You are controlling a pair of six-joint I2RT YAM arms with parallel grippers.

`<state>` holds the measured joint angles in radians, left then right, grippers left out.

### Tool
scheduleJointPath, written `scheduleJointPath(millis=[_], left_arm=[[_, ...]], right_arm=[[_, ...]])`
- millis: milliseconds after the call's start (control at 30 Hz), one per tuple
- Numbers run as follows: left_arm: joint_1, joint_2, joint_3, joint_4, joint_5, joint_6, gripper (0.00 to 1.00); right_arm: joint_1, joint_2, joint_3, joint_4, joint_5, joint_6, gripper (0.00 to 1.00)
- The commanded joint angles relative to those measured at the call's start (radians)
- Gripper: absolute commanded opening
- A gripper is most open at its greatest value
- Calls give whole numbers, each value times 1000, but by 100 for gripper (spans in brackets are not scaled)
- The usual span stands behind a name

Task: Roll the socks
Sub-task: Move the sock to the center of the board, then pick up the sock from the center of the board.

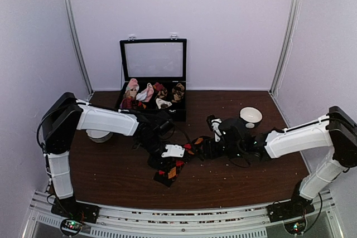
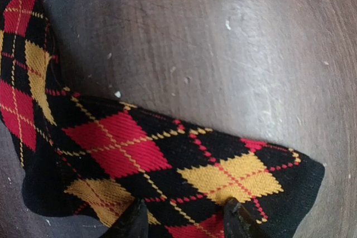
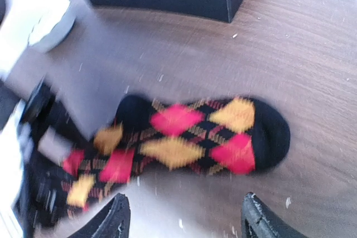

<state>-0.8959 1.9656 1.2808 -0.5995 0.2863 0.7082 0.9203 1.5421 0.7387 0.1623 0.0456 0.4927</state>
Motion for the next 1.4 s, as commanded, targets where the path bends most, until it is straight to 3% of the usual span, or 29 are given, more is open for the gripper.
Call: scheduleJointPath(millis=[0, 200, 300, 433, 833, 1367], left_arm=[[0, 51, 47, 1, 42, -109, 47], [14, 114, 89, 0, 92, -261, 46], [28, 158, 138, -30, 152, -321, 46], [55, 180, 170, -32, 253, -409, 46], [92, 187, 166, -25, 312, -410, 47], [115, 178, 187, -95, 320, -353, 50]], right_arm=[[122, -120, -121, 31, 144, -223, 70], [379, -205, -195, -3, 176, -522, 73], [484, -151, -163, 9, 293, -632, 70], [539, -28, -100, 53, 326, -731, 66], [468, 231, 69, 138, 200, -873, 43], [370, 354, 71, 84, 108, -769, 30]])
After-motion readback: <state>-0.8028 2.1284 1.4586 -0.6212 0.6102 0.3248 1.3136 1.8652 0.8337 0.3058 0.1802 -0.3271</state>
